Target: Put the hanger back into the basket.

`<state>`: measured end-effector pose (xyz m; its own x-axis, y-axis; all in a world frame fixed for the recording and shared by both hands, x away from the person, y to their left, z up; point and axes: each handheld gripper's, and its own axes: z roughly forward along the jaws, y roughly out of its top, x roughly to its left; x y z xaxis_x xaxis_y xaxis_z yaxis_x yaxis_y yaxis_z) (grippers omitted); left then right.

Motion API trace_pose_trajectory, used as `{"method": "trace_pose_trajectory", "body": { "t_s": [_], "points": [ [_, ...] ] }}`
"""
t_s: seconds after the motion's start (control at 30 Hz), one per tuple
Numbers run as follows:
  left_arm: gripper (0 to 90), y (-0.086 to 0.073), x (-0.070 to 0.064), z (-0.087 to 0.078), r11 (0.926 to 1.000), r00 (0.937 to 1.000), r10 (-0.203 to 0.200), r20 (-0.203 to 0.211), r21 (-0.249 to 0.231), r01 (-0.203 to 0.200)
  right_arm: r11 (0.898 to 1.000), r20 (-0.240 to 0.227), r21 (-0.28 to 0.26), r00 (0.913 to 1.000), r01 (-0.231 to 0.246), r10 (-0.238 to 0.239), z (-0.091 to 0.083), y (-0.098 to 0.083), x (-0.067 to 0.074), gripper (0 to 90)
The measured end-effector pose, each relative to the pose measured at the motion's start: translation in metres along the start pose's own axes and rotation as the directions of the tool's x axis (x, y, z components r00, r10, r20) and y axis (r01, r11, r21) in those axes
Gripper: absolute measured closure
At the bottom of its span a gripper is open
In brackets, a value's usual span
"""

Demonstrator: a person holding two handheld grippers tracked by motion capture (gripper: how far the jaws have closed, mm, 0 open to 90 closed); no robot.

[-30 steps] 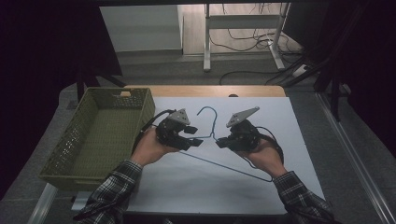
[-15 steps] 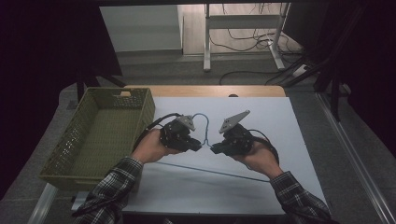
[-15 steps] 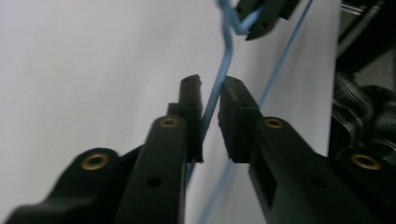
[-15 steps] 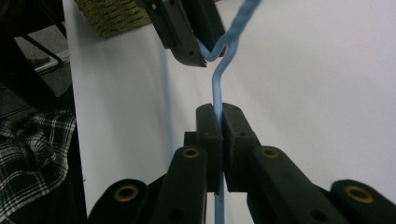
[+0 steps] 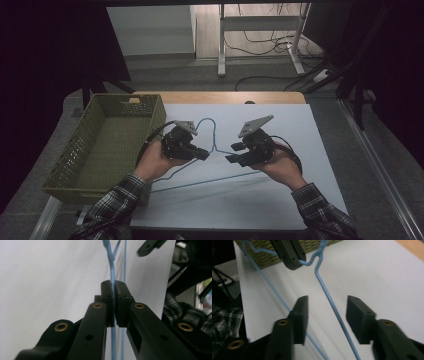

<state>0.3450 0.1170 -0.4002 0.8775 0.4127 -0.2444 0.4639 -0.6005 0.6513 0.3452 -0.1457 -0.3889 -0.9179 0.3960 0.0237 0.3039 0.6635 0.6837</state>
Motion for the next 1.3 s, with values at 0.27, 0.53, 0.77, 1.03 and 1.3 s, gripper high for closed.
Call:
{"method": "trace_pose_trajectory", "body": {
  "t_s": [0.27, 0.53, 0.77, 1.03, 1.3],
  "points": [
    [87.5, 0.0, 0.009, -0.019, 0.9935, 0.9949, -0.099, -0.019, -0.058, 0.098, 0.997, 0.023, -0.068, 0.9987, -0.045, 0.046, -0.021, -0.004, -0.001, 23.2],
    [87.5, 0.005, 0.014, -0.051, 0.9803, 0.9848, -0.16, -0.068, -0.128, 0.151, 0.986, 0.027, -0.13, 0.9934, -0.107, 0.111, -0.038, -0.016, 0.0, 13.3],
    [87.5, 0.0, 0.023, -0.081, 0.969, 0.9725, -0.195, -0.127, -0.178, 0.171, 0.978, 0.038, -0.153, 0.9885, -0.139, 0.146, -0.046, -0.03, -0.002, 9.2],
    [87.5, -0.021, 0.038, -0.112, 0.9531, 0.9447, -0.249, -0.213, -0.227, 0.201, 0.969, 0.044, -0.173, 0.9819, -0.174, 0.184, -0.048, -0.043, -0.003, 7.8],
    [87.5, -0.049, 0.052, -0.142, 0.9343, 0.905, -0.312, -0.289, -0.267, 0.237, 0.963, 0.037, -0.179, 0.9766, -0.202, 0.212, -0.044, -0.056, -0.003, 7.5]
  ]
}}
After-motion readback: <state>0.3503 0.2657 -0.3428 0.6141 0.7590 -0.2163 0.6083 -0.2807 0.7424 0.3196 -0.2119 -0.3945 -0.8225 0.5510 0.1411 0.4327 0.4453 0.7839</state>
